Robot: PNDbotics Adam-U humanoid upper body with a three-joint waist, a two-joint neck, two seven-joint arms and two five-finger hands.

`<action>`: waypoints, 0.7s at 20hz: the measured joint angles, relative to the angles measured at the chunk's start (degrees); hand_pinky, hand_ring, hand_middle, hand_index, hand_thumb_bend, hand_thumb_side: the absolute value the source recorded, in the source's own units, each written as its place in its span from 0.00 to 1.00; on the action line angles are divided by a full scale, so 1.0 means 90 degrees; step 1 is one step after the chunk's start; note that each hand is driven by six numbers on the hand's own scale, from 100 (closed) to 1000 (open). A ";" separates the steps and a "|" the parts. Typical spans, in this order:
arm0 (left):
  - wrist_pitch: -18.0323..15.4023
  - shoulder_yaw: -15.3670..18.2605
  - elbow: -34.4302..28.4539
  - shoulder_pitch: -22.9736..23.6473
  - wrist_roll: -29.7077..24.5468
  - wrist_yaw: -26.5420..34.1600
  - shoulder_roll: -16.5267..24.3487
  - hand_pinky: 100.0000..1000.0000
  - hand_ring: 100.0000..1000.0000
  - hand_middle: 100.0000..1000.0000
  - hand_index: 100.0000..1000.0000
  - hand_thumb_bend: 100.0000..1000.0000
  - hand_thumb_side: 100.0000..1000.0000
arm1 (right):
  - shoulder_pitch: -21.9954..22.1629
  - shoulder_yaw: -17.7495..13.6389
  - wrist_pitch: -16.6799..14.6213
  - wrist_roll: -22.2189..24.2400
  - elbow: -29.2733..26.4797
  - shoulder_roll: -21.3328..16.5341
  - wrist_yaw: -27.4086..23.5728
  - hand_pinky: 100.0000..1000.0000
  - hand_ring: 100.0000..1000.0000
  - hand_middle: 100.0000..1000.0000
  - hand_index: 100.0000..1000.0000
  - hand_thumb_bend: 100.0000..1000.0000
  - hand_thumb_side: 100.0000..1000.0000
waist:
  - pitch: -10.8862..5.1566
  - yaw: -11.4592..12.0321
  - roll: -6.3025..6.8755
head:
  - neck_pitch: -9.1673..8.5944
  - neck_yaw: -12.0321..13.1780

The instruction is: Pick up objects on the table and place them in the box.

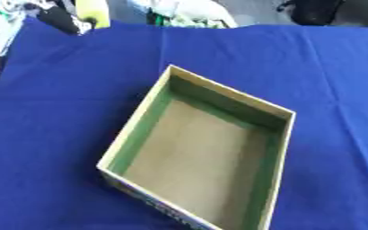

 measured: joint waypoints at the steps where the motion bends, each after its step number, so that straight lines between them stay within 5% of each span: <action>1: -0.0018 -0.0073 -0.0122 0.0005 -0.0022 0.0107 -0.0001 0.70 0.81 0.91 0.72 0.00 0.19 | 0.0013 -0.0001 0.0001 -0.0001 0.0000 -0.0002 0.0000 0.52 0.60 0.48 0.78 0.00 1.00 | -0.0017 0.0012 0.0000 | 0.0019 -0.0003; 11: 0.0068 -0.1411 -0.2573 0.0671 -0.0323 0.1489 0.0058 0.66 0.78 0.91 0.72 0.00 0.20 | 0.0018 -0.0036 0.0008 -0.0012 0.0000 -0.0035 0.0001 0.52 0.60 0.48 0.78 0.00 1.00 | -0.0123 0.0113 0.0015 | 0.0175 -0.0155; 12: 0.0122 -0.1537 -0.2870 0.0751 -0.0373 0.1675 0.0089 0.65 0.77 0.91 0.72 0.00 0.09 | 0.0018 -0.0036 0.0007 -0.0014 0.0000 -0.0050 0.0001 0.52 0.60 0.48 0.78 0.00 1.00 | -0.0125 0.0120 0.0015 | 0.0182 -0.0159; 13: 0.0176 -0.1663 -0.3176 0.0842 -0.0424 0.1849 0.0112 0.64 0.76 0.91 0.72 0.00 0.20 | 0.0018 -0.0037 0.0006 -0.0016 0.0000 -0.0065 0.0002 0.52 0.60 0.48 0.78 0.00 1.00 | -0.0130 0.0133 0.0016 | 0.0213 -0.0162; 14: 0.0235 -0.1778 -0.3489 0.0939 -0.0481 0.2022 0.0139 0.64 0.76 0.91 0.71 0.00 0.20 | 0.0018 -0.0038 0.0006 -0.0019 0.0000 -0.0066 0.0002 0.52 0.60 0.48 0.78 0.00 1.00 | -0.0140 0.0151 0.0018 | 0.0235 -0.0167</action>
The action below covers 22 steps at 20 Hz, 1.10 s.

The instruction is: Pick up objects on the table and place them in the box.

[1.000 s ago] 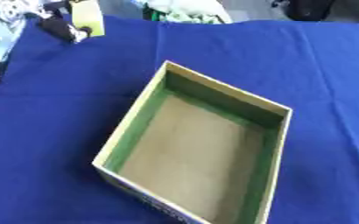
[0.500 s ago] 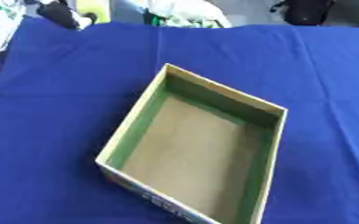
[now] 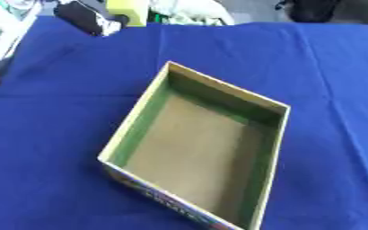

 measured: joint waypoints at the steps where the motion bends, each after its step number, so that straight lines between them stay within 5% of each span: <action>1: 0.0061 -0.0094 -0.0297 0.0096 -0.0055 0.0149 0.0006 0.64 0.75 0.91 0.71 0.00 0.20 | 0.0000 -0.0001 0.0000 -0.0004 0.0000 -0.0001 0.0001 0.52 0.60 0.48 0.78 0.00 1.00 | -0.0015 0.0021 0.0002 | 0.0024 -0.0005; 11: 0.0344 -0.0732 -0.2068 0.0736 -0.0699 0.0426 -0.0472 0.63 0.75 0.92 0.72 0.00 0.20 | -0.0002 -0.0041 0.0000 -0.0053 0.0000 -0.0014 0.0006 0.52 0.60 0.48 0.78 0.00 1.00 | -0.0046 0.0153 0.0009 | 0.0107 -0.0164; 22: -0.0014 -0.1219 -0.1182 0.1196 -0.0981 -0.0471 -0.1255 0.61 0.74 0.90 0.71 0.00 0.20 | -0.0011 -0.0041 0.0002 -0.0051 0.0000 -0.0011 0.0009 0.52 0.60 0.48 0.78 0.00 1.00 | -0.0034 0.0133 -0.0005 | 0.0106 -0.0137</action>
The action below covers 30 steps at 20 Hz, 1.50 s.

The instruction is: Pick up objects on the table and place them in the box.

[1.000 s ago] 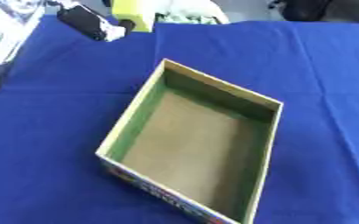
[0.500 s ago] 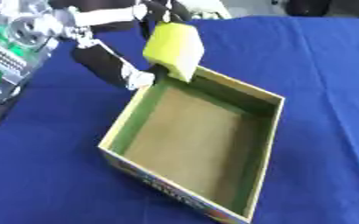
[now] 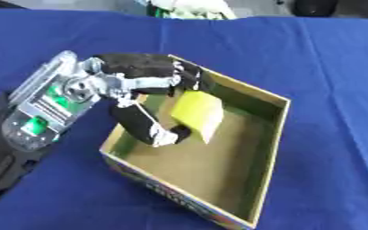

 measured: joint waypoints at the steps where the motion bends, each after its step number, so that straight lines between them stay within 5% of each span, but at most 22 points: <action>1: -0.0098 -0.0045 0.0185 0.0018 0.0006 -0.0131 -0.0112 0.61 0.74 0.90 0.71 0.00 0.20 | -0.0004 0.0002 -0.0001 0.0003 0.0000 0.0002 0.0000 0.52 0.60 0.48 0.78 0.00 1.00 | 0.0006 -0.0014 -0.0011 | 0.0000 0.0010; 9: -0.0918 -0.0172 0.1394 0.0126 0.0183 -0.0931 -0.0720 0.69 0.80 0.95 0.82 0.00 0.27 | -0.0025 0.0003 -0.0007 0.0015 0.0000 0.0021 -0.0002 0.52 0.59 0.48 0.78 0.00 1.00 | 0.0009 -0.0063 -0.0029 | -0.0002 0.0065; 11: -0.1096 -0.0151 0.1447 0.0099 0.0217 -0.1046 -0.0769 0.73 0.83 0.98 0.86 0.03 0.36 | -0.0025 0.0003 -0.0006 0.0017 0.0000 0.0024 -0.0002 0.52 0.59 0.48 0.78 0.00 1.00 | 0.0009 -0.0063 -0.0030 | -0.0003 0.0066; 15: -0.1378 -0.0125 0.1440 0.0093 0.0276 -0.1384 -0.0793 0.79 0.87 0.99 0.94 0.72 0.80 | -0.0024 0.0003 0.0001 0.0026 0.0000 0.0026 -0.0002 0.52 0.59 0.48 0.78 0.00 1.00 | 0.0009 -0.0063 -0.0031 | -0.0004 0.0067; 19: -0.1554 -0.0090 0.1333 0.0098 0.0413 -0.1940 -0.0788 0.84 0.89 0.98 0.98 0.93 0.83 | -0.0016 0.0002 0.0004 0.0029 0.0000 0.0029 -0.0002 0.52 0.59 0.48 0.78 0.00 1.00 | 0.0011 -0.0063 -0.0030 | -0.0004 0.0067; 22: -0.1660 -0.0037 0.1181 0.0098 0.0462 -0.2205 -0.0747 0.84 0.89 0.98 0.98 0.90 0.85 | -0.0010 0.0000 0.0007 0.0032 0.0000 0.0047 -0.0002 0.52 0.59 0.48 0.78 0.00 1.00 | 0.0011 -0.0056 -0.0026 | -0.0004 0.0065; 30: -0.1523 0.0298 0.0318 0.0055 0.0510 -0.1764 -0.0467 0.79 0.86 0.96 0.91 0.56 0.85 | 0.0006 -0.0032 0.0015 0.0035 0.0000 0.0067 -0.0002 0.52 0.59 0.48 0.78 0.00 1.00 | -0.0012 -0.0035 0.0007 | -0.0004 0.0047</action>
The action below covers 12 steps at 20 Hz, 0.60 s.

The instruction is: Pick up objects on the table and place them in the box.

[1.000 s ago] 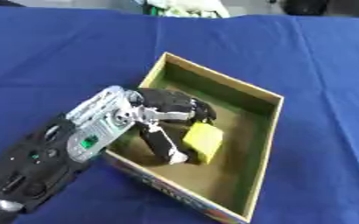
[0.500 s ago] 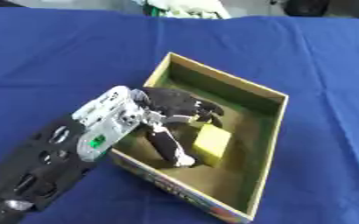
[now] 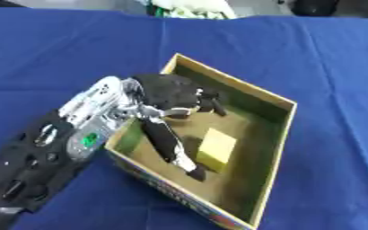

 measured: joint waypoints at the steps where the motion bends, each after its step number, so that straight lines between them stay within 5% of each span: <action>1: 0.0072 0.0061 -0.0188 -0.0012 0.0013 0.0147 0.0059 0.80 0.86 0.96 0.90 0.53 0.84 | 0.0000 -0.0004 0.0000 -0.0003 0.0000 0.0000 0.0000 0.52 0.59 0.48 0.78 0.00 1.00 | -0.0011 0.0003 0.0002 | 0.0000 -0.0008; 10: 0.0791 0.0961 -0.2232 0.0556 0.0628 0.1871 0.0969 0.79 0.86 0.93 0.83 0.24 0.71 | -0.0007 -0.0063 -0.0026 -0.0110 0.0000 -0.0014 0.0001 0.52 0.60 0.48 0.78 0.00 1.00 | -0.0095 0.0067 0.0012 | -0.0040 -0.0097; 12: 0.0882 0.1202 -0.2593 0.0912 0.0882 0.2220 0.1284 0.78 0.86 0.94 0.81 0.09 0.69 | -0.0010 -0.0088 -0.0029 -0.0148 0.0000 -0.0047 0.0002 0.52 0.60 0.48 0.78 0.00 1.00 | -0.0095 0.0099 0.0019 | -0.0057 -0.0132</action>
